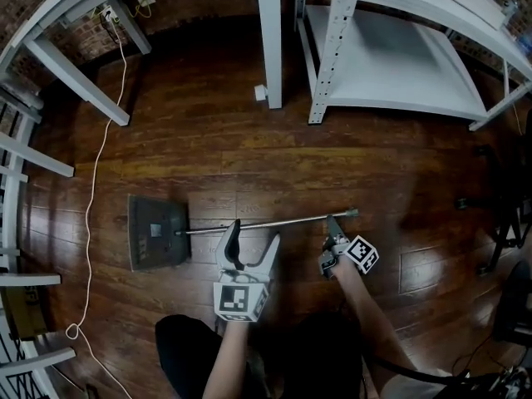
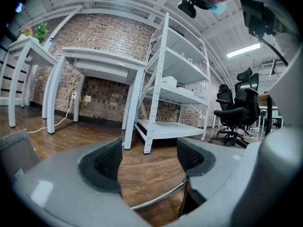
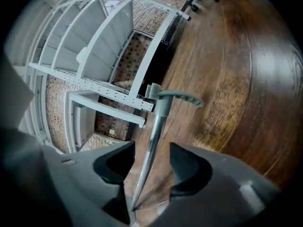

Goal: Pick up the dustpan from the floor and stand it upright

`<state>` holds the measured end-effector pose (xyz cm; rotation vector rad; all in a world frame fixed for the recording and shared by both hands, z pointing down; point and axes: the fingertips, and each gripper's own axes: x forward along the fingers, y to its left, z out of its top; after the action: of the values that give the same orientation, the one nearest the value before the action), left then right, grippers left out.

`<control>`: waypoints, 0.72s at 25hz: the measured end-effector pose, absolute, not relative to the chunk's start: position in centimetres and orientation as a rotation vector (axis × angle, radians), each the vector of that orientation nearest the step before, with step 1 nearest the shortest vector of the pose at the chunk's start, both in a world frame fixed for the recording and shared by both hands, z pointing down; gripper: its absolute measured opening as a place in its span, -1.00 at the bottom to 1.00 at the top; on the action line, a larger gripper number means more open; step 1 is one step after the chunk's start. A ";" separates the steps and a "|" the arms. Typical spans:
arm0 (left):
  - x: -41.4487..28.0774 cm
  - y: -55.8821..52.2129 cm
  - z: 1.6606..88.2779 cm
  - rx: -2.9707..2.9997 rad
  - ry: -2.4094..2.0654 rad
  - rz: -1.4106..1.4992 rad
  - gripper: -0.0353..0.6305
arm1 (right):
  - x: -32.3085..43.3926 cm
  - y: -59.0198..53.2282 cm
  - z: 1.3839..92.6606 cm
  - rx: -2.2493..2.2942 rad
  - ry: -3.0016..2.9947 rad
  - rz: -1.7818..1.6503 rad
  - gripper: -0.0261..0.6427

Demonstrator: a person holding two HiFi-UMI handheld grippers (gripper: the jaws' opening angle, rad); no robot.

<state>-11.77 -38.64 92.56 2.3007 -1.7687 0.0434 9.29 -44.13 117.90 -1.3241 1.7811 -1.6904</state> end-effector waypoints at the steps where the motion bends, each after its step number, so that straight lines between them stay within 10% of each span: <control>1: -12.1 -38.6 92.4 2.291 -1.775 0.040 0.23 | 9.2 -44.4 118.2 -1.328 1.765 -1.701 -0.29; 18: -13.1 -39.0 91.4 2.264 -1.799 0.010 0.23 | 9.4 -48.7 111.4 -1.332 1.839 -1.543 -0.68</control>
<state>-13.07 -39.03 91.39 2.2637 -1.7985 0.0098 9.43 -48.71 111.36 -1.3324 1.8389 -1.5431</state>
